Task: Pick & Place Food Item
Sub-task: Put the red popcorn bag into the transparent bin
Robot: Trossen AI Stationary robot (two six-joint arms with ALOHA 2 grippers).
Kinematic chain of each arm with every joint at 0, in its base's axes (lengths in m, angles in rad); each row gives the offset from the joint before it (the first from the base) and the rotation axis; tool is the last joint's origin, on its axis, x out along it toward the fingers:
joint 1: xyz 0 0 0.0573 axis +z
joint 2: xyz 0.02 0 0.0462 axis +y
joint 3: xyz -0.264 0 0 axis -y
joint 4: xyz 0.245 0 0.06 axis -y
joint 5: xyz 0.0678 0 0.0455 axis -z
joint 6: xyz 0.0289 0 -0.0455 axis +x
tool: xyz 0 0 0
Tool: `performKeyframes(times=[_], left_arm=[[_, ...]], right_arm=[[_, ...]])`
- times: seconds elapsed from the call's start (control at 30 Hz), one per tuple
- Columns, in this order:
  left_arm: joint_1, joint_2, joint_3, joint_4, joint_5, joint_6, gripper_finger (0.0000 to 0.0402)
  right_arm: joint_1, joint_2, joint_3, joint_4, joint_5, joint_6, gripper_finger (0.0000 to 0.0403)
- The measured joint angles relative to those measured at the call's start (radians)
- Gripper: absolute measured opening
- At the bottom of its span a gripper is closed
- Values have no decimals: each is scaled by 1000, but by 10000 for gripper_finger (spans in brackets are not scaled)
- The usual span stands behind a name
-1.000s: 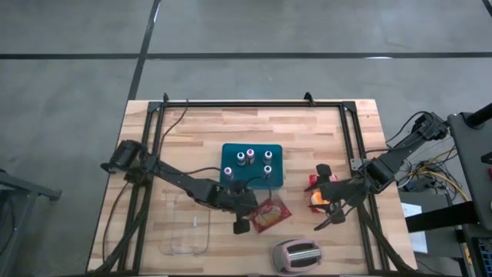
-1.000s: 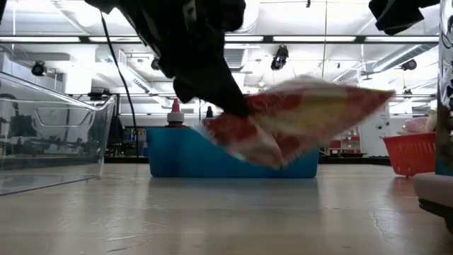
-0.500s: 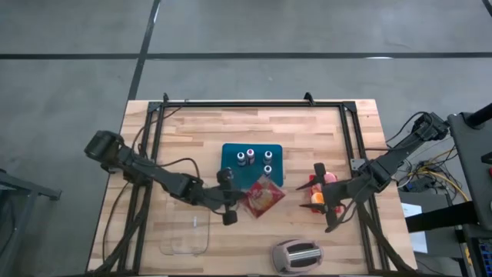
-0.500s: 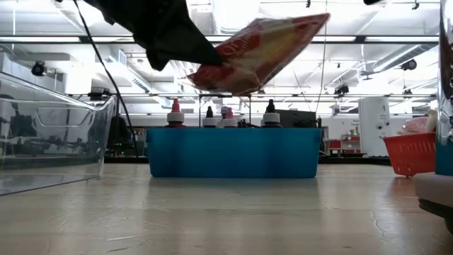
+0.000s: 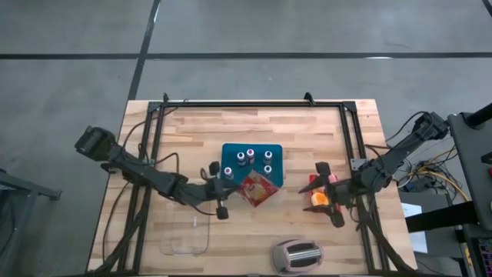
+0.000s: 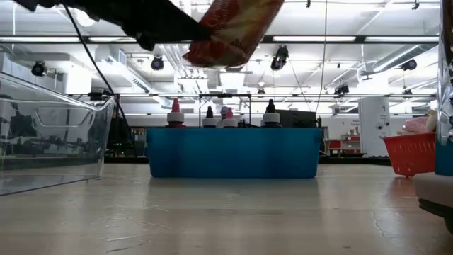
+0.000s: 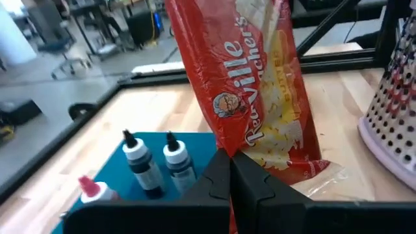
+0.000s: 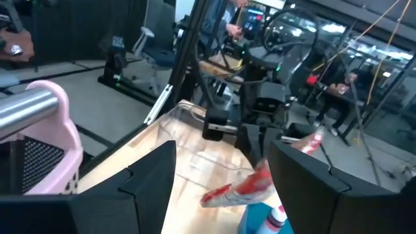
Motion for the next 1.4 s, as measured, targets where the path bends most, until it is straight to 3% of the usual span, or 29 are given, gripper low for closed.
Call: performKeyframes(times=[0.17,0.43,0.97,1.07,1.4], left_arm=[[-6,-57,-95,116,-33,66,0],[-42,-172,-195,223,-90,178,0],[-87,-352,-302,226,-228,272,0],[-90,-400,-327,229,-251,287,0],[-107,-584,-432,226,-303,294,0]], right_arm=[[-1,-88,-33,-4,1,-18,237],[-2,-358,-164,-30,-4,-16,237],[-3,-865,-418,-147,35,45,228],[-3,-916,-440,-188,53,78,228],[-2,-898,-452,-206,84,142,227]])
